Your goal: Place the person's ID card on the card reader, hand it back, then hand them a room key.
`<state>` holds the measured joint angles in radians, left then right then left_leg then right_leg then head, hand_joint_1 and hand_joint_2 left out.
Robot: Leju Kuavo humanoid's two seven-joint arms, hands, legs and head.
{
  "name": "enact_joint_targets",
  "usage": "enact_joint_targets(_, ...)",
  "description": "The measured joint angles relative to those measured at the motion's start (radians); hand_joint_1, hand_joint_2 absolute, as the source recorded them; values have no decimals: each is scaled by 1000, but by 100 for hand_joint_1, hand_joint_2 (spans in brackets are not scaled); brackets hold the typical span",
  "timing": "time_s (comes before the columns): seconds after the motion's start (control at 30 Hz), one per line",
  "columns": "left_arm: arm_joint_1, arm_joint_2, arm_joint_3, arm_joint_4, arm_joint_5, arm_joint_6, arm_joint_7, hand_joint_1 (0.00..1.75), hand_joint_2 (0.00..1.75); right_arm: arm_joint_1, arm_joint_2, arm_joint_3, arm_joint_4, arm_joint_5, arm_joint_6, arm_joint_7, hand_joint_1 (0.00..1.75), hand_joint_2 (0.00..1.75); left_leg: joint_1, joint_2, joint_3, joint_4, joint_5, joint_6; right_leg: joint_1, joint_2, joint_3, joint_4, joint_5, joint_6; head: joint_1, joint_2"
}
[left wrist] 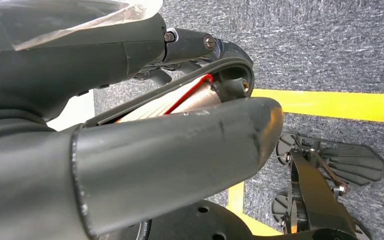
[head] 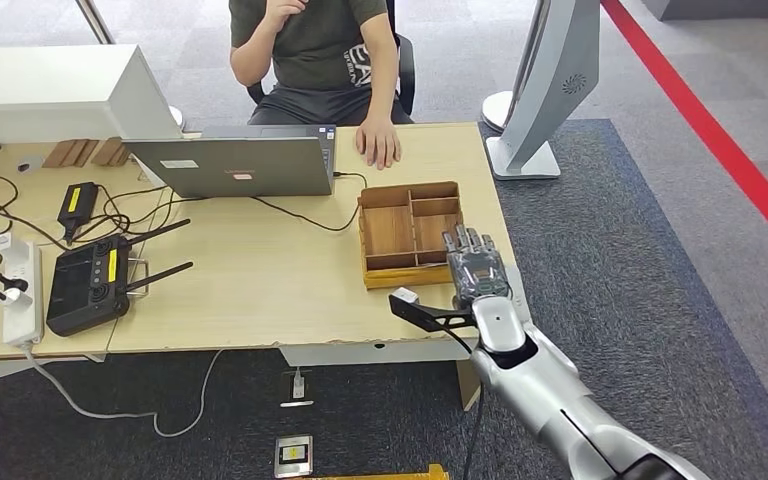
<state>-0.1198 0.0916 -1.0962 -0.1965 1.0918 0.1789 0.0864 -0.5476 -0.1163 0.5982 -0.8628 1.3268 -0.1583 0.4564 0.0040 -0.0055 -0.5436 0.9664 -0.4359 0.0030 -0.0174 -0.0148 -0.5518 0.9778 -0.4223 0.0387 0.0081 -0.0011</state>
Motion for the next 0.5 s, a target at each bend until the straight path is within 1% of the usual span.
enact_joint_targets(0.4, -1, 0, -7, 0, 0, 1, 3, 0, 0, -6, 14, 11, 16, 1, 0, -8, 0, 175, 0, 0, 0, 0, 0, 0, 0, 0, 0, 0, 0, 0, 0, 0)
enact_joint_targets(0.43, -1, 0, -7, 0, 0, 1, 3, 0, 0, -6, 15, 11, 17, 1, 0, -8, 0, 131, 0, 0, 0, 0, 0, 0, 0, 0, 0, 0, 0, 0, 0, 0)
enact_joint_targets(0.5, -1, 0, -7, 0, 0, 1, 3, 0, 0, -6, 15, 13, 18, 2, 0, -8, 0, 131, 0, 0, 0, 0, 0, 0, 0, 0, 0, 0, 0, 0, 0, 0)
